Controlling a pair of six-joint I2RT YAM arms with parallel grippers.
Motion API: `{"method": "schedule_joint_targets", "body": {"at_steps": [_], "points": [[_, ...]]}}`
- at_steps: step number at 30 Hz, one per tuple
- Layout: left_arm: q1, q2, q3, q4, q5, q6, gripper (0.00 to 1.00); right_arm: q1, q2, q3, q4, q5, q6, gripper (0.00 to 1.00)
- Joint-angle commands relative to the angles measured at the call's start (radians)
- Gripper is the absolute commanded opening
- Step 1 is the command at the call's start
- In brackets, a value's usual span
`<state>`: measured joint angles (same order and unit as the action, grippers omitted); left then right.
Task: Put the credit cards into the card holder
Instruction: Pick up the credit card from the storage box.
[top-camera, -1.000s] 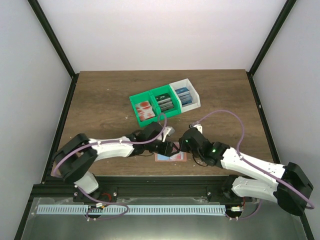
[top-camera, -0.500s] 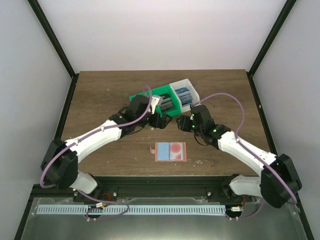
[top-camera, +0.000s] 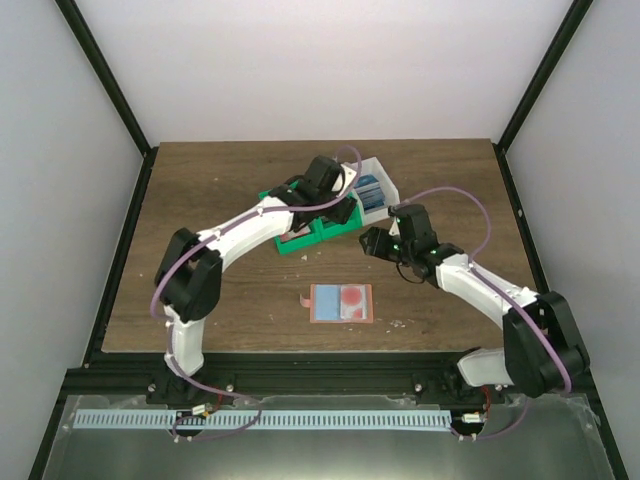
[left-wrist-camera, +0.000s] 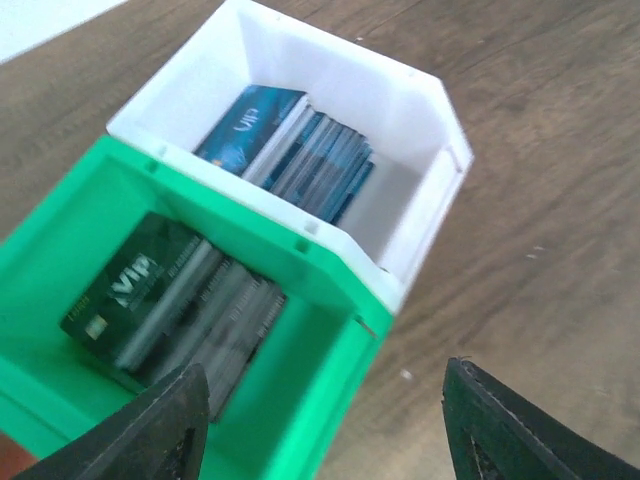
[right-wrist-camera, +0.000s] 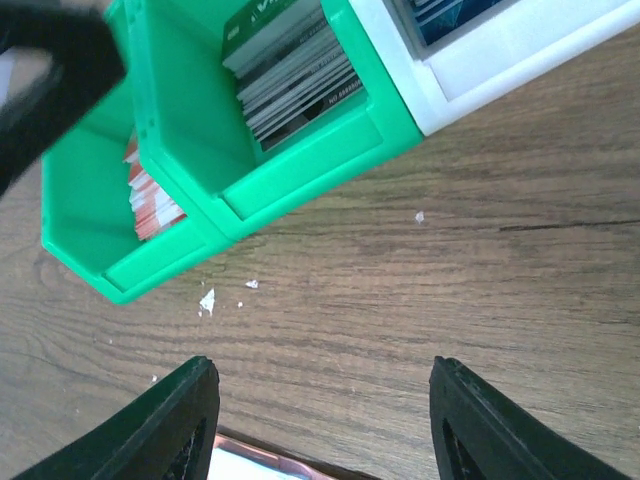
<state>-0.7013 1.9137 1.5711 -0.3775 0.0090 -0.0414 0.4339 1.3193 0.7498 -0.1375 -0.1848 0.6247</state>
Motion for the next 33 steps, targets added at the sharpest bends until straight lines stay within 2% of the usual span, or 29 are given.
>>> {"method": "schedule_joint_targets", "body": {"at_steps": [1,4,8,11,16,24,30,33], "points": [[0.010,0.130,0.144,-0.093,-0.111,0.152,0.60,-0.017,0.031,-0.013,0.027,-0.043,-0.019,0.59],[0.014,0.216,0.255,-0.126,-0.199,0.188,0.46,-0.020,0.039,-0.025,0.034,-0.054,-0.017,0.58],[0.024,0.317,0.352,-0.174,-0.269,0.221,0.37,-0.025,0.049,-0.033,0.035,-0.065,-0.023,0.57],[0.041,0.364,0.388,-0.194,-0.259,0.245,0.38,-0.026,0.048,-0.040,0.032,-0.063,-0.026,0.57],[0.073,0.417,0.424,-0.208,-0.206,0.290,0.47,-0.027,0.046,-0.054,0.036,-0.065,-0.020,0.56],[0.121,0.491,0.510,-0.236,-0.127,0.349,0.40,-0.028,0.051,-0.059,0.033,-0.057,-0.013,0.56],[0.129,0.523,0.523,-0.243,-0.120,0.390,0.40,-0.027,0.050,-0.067,0.038,-0.051,-0.005,0.55],[0.132,0.545,0.549,-0.238,-0.133,0.386,0.33,-0.027,0.052,-0.068,0.037,-0.049,-0.005,0.55]]}}
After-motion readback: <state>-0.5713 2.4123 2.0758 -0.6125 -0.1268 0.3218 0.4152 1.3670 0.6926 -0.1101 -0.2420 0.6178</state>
